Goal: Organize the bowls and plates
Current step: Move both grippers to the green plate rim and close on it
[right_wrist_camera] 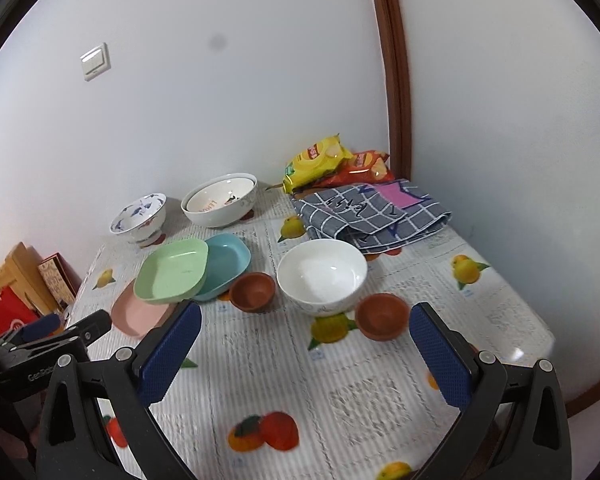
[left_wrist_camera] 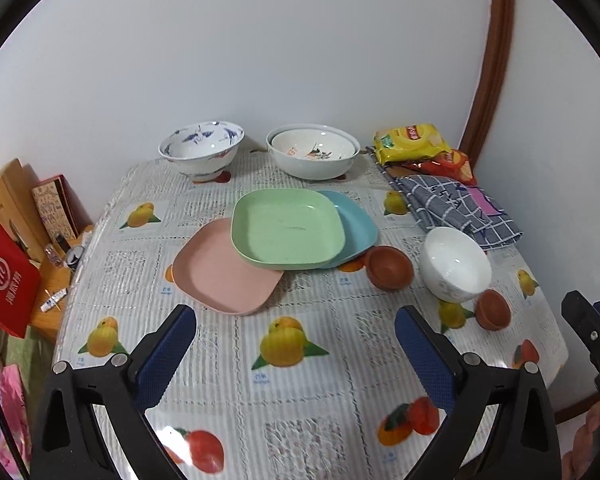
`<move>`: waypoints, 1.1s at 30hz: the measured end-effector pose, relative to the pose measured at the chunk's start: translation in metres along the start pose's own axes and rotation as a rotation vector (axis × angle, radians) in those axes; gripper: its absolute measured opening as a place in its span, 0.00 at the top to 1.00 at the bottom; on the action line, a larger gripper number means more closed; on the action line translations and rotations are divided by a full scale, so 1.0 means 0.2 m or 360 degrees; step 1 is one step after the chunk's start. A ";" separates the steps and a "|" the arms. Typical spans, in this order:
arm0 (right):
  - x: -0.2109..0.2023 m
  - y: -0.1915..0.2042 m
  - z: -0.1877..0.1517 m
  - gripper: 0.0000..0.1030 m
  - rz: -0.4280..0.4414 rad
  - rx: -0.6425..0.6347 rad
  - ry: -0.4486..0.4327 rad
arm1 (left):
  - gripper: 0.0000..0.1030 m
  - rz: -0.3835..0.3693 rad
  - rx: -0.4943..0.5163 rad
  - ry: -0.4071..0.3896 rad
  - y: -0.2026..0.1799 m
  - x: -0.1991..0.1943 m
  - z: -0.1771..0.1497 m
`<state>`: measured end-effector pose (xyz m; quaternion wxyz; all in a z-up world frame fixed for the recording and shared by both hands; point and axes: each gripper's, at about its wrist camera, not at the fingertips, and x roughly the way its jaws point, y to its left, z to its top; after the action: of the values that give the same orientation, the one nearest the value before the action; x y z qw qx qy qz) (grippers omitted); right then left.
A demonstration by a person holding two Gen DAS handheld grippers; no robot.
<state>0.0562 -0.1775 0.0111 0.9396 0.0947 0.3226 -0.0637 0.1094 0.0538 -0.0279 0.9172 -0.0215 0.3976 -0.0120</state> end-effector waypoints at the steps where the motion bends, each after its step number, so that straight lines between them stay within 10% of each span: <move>1: 0.04 0.01 0.01 0.00 -0.0016 -0.0002 0.0010 | 0.03 0.0005 -0.0001 0.0007 0.02 0.03 0.01; 20: 0.65 0.43 0.27 0.05 0.0129 -0.0140 0.0170 | 0.10 0.0245 -0.0250 0.0084 0.57 0.47 0.25; 33: 1.06 0.63 0.23 0.20 0.0219 -0.0283 0.0335 | 0.18 0.0129 -0.0161 0.0164 0.49 0.78 0.36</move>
<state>0.2734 -0.0781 -0.0673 0.9074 0.0390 0.4165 0.0399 0.2687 0.1479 -0.0968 0.8931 -0.0512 0.4447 0.0441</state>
